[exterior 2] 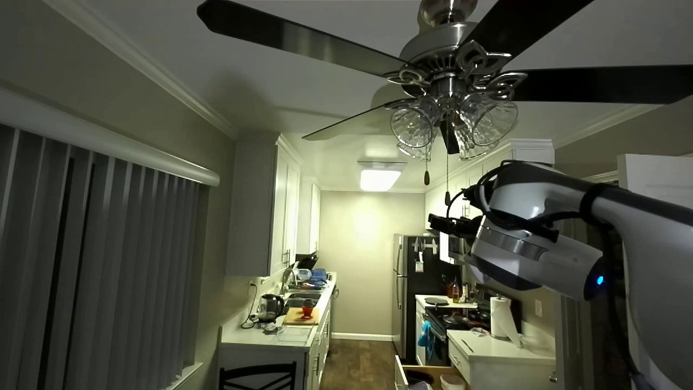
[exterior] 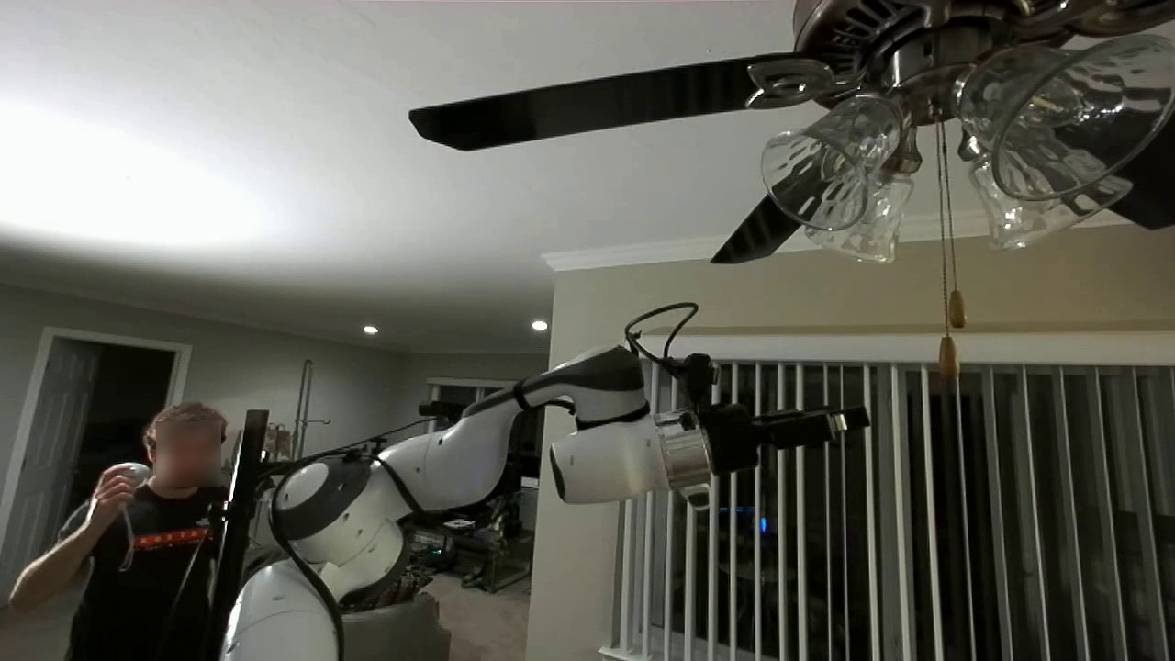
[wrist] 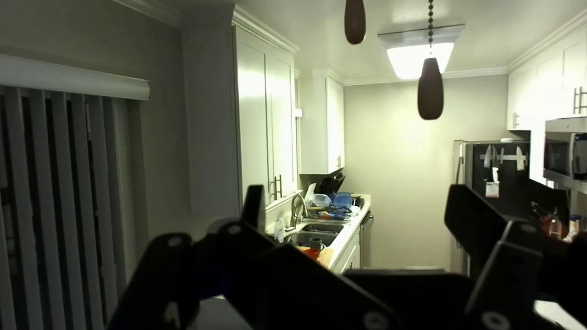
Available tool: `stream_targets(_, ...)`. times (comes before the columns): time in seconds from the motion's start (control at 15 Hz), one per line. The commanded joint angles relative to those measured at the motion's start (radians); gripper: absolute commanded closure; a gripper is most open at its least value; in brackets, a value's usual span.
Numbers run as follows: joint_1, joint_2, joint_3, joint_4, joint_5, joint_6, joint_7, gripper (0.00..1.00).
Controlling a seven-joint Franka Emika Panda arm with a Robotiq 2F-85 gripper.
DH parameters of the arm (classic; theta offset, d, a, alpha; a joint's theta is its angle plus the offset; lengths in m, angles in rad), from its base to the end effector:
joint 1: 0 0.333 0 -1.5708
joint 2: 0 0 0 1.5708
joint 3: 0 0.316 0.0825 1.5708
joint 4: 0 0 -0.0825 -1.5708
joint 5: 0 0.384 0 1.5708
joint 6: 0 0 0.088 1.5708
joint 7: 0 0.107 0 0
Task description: Pull the long rope dangling from the lights downwards
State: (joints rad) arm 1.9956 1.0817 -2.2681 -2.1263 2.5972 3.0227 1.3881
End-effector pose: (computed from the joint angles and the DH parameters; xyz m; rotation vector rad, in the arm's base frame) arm 0.3844 0.0528 0.6845 0.2197 1.2907 -0.2120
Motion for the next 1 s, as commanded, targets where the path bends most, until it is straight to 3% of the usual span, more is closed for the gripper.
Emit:
stream_targets(0.0,0.017,-0.014,0.003,0.008,-0.005,0.071,-0.026,0.0)
stream_targets(0.13,0.037,-0.029,0.014,-0.004,-0.05,0.107,-0.048,0.0)
stream_targets(0.2,0.013,-0.009,0.009,0.005,-0.009,0.074,-0.033,0.0)
stream_targets(0.93,0.018,-0.012,0.018,0.004,-0.029,0.095,-0.036,0.0)
